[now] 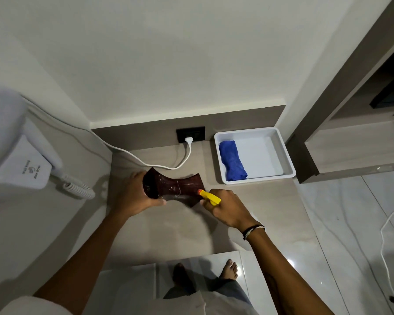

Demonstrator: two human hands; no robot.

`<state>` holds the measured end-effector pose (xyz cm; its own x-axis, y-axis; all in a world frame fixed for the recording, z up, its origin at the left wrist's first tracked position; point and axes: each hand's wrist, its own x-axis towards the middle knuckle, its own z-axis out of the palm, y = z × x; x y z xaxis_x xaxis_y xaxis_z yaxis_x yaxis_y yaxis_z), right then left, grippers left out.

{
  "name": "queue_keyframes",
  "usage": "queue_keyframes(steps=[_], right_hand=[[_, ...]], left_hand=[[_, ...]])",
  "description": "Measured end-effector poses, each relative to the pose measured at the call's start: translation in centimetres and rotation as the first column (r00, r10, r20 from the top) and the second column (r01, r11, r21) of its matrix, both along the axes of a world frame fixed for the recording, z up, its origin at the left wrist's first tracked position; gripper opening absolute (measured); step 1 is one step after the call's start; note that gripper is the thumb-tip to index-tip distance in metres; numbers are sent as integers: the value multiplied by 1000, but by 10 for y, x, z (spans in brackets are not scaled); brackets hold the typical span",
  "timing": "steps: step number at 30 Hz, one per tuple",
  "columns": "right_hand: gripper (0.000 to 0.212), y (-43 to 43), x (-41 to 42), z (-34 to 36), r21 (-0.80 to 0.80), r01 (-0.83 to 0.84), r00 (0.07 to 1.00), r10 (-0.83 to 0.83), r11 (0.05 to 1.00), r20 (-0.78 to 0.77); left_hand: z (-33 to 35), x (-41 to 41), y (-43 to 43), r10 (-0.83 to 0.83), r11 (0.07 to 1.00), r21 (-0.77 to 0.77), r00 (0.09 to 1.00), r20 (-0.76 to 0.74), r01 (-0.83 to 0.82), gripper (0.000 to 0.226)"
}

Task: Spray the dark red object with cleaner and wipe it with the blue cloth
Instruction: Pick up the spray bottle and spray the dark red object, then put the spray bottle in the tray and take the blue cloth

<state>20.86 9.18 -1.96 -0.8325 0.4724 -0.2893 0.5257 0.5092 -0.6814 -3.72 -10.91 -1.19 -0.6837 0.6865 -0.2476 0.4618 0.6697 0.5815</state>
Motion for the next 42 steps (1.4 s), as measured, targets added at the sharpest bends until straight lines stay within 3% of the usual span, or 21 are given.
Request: queue_keyframes(steps=[3,8,15,20,24,27,30,32,34,37,42], right_hand=[[32,-11,-5,10,-23,-89,995,87,996,-56],[30,-35,-23,25,-9,-189,975,186,982,-120],[35,-32,-19,12,100,-178,984,174,979,47],[34,-16,12,-2,76,-114,983,101,991,156],[19,16,31,-4,-23,39,989,-36,999,147],[9,51,37,9,-51,153,988,-151,987,34],[12,97,34,30,38,214,971,-209,976,-114],[44,129,27,45,146,254,964,-237,956,-121],[58,159,18,54,206,327,943,-302,922,-143],[50,195,3,54,197,440,892,-403,876,-204],[46,218,-20,32,96,545,833,-527,833,-167]], left_hand=[[4,2,4,171,985,16,977,130,-174,83],[17,13,12,340,940,-94,922,183,-328,81],[28,23,15,375,924,-149,910,177,-352,81],[28,24,17,379,922,-156,908,177,-355,87],[31,27,26,366,927,-140,922,128,-348,84],[35,28,37,312,950,-51,943,114,-308,70],[39,30,50,177,984,-16,984,-9,-177,66],[44,31,60,70,996,-40,992,-102,-74,74],[50,32,69,-32,994,-112,982,-184,12,99],[51,33,79,-164,969,-228,944,-286,99,123],[41,38,86,-269,938,-305,903,-336,166,122]])
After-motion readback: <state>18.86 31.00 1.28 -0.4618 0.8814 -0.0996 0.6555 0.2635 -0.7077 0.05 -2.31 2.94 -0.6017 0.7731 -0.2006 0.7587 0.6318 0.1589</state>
